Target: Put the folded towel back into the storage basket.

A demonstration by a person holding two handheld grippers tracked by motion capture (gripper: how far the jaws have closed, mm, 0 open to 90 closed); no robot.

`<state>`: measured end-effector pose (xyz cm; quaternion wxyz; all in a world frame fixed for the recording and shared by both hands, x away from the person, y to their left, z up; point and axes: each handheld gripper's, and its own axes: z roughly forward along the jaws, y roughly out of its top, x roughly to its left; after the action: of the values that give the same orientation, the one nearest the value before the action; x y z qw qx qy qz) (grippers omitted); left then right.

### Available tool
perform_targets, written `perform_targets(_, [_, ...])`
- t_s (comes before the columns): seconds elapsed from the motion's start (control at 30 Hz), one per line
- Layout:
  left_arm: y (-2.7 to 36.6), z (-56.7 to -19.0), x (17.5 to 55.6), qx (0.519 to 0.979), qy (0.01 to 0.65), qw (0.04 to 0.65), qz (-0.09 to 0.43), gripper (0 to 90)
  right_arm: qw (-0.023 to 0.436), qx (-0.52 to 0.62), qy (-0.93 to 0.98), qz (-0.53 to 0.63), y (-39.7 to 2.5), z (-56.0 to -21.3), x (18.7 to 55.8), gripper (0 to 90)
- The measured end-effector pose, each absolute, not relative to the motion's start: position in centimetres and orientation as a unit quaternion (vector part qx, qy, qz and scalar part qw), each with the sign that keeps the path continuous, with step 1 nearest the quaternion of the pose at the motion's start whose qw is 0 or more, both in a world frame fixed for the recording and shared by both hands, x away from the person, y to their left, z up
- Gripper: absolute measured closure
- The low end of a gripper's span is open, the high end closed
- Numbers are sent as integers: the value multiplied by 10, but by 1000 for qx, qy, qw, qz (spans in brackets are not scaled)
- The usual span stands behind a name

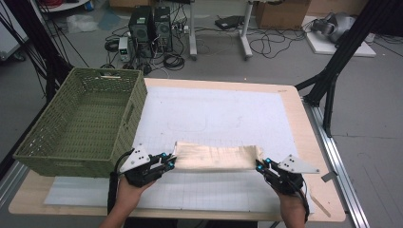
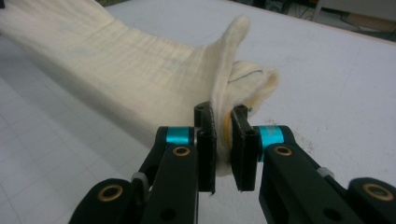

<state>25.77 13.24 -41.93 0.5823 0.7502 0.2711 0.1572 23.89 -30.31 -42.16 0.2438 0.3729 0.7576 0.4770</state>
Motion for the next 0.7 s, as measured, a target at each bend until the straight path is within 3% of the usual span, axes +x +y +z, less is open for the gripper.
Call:
perform_targets(0.3, [140,-404,253,735,258,603,172,798,246,350,758,492,-303,-409,240,822])
perform_targets(0.7, [147,-386,250,726,255,608,195,800,257,336,753,504,-294,-382,270,822])
